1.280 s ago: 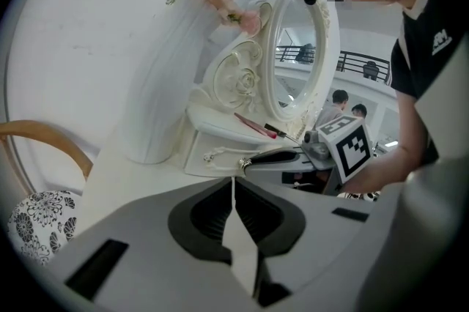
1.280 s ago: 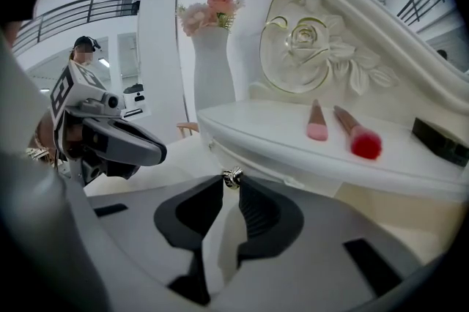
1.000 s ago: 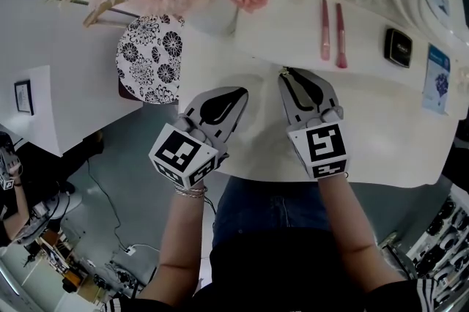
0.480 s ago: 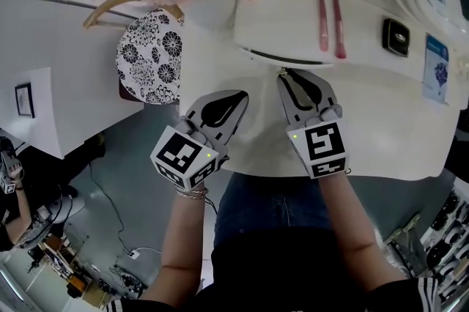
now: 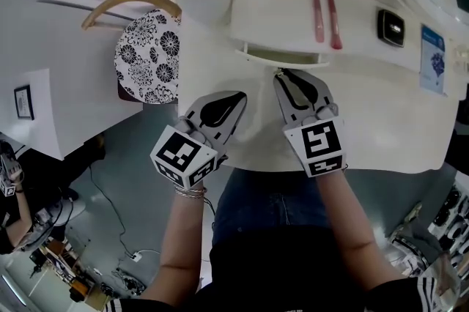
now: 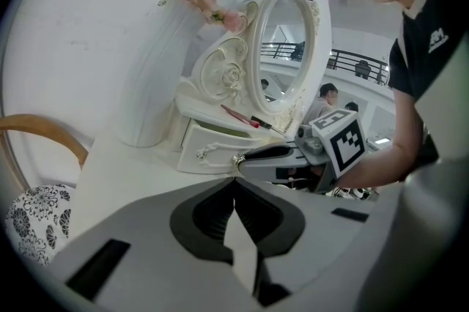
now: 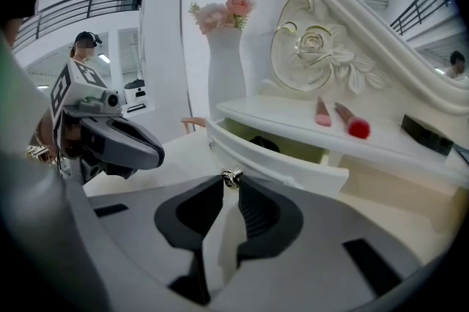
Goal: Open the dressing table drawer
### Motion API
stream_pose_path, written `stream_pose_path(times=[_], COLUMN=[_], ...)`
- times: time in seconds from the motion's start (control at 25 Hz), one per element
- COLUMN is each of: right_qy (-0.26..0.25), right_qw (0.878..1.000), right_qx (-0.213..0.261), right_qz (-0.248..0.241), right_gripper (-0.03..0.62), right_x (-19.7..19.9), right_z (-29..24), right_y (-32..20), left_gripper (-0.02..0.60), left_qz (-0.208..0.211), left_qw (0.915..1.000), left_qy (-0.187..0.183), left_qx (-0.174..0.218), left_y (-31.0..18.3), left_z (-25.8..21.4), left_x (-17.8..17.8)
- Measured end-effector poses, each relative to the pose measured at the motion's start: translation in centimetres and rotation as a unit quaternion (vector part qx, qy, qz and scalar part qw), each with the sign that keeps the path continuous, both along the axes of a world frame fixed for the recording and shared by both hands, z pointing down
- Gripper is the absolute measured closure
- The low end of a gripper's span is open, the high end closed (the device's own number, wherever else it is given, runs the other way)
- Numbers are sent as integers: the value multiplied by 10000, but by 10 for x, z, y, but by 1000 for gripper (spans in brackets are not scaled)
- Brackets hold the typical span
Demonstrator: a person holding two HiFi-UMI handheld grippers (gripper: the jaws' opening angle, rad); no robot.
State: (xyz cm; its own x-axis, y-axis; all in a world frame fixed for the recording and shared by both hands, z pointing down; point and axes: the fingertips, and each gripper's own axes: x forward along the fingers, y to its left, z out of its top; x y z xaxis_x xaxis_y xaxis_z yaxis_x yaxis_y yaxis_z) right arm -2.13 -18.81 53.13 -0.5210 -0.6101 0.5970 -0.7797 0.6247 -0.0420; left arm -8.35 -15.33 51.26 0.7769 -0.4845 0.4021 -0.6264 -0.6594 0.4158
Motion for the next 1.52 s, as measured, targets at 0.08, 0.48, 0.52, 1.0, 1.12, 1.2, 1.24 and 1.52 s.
stream_pose_path(times=[0.08, 0.48, 0.52, 1.0, 1.12, 1.2, 1.24, 1.52], right_qy=[9, 57, 60, 24, 16, 28, 39, -24], right_qw=[10000, 9999, 9999, 9996, 9995, 9994, 9994, 9991], right_qx=[-8, -110, -113, -226, -241, -261, -260, -241], right_qz=[-1, -11, -10, 147, 218, 232, 237, 335], right_gripper=[514, 514, 514, 507, 500, 488, 488, 497], right_x=[0, -2, -2, -1, 1, 2, 3, 7], right_z=[0, 3, 3, 3, 3, 3, 3, -2], right_y=[3, 15, 17, 25, 28, 32, 33, 45], left_gripper=[566, 566, 566, 566, 566, 566, 566, 566], left_qz=[12, 120, 125, 199, 225, 238, 245, 389], left_qw=[10000, 9999, 9999, 9997, 9997, 9997, 9996, 9992], left_qy=[1, 65, 69, 91, 87, 86, 86, 53], left_qx=[11, -50, -53, -87, -77, -74, -73, -83], left_y=[1, 9, 10, 21, 24, 26, 27, 38], left_z=[-1, 0, -1, -2, -3, -3, -3, -5], left_x=[0, 2, 2, -1, -1, -2, -2, 2])
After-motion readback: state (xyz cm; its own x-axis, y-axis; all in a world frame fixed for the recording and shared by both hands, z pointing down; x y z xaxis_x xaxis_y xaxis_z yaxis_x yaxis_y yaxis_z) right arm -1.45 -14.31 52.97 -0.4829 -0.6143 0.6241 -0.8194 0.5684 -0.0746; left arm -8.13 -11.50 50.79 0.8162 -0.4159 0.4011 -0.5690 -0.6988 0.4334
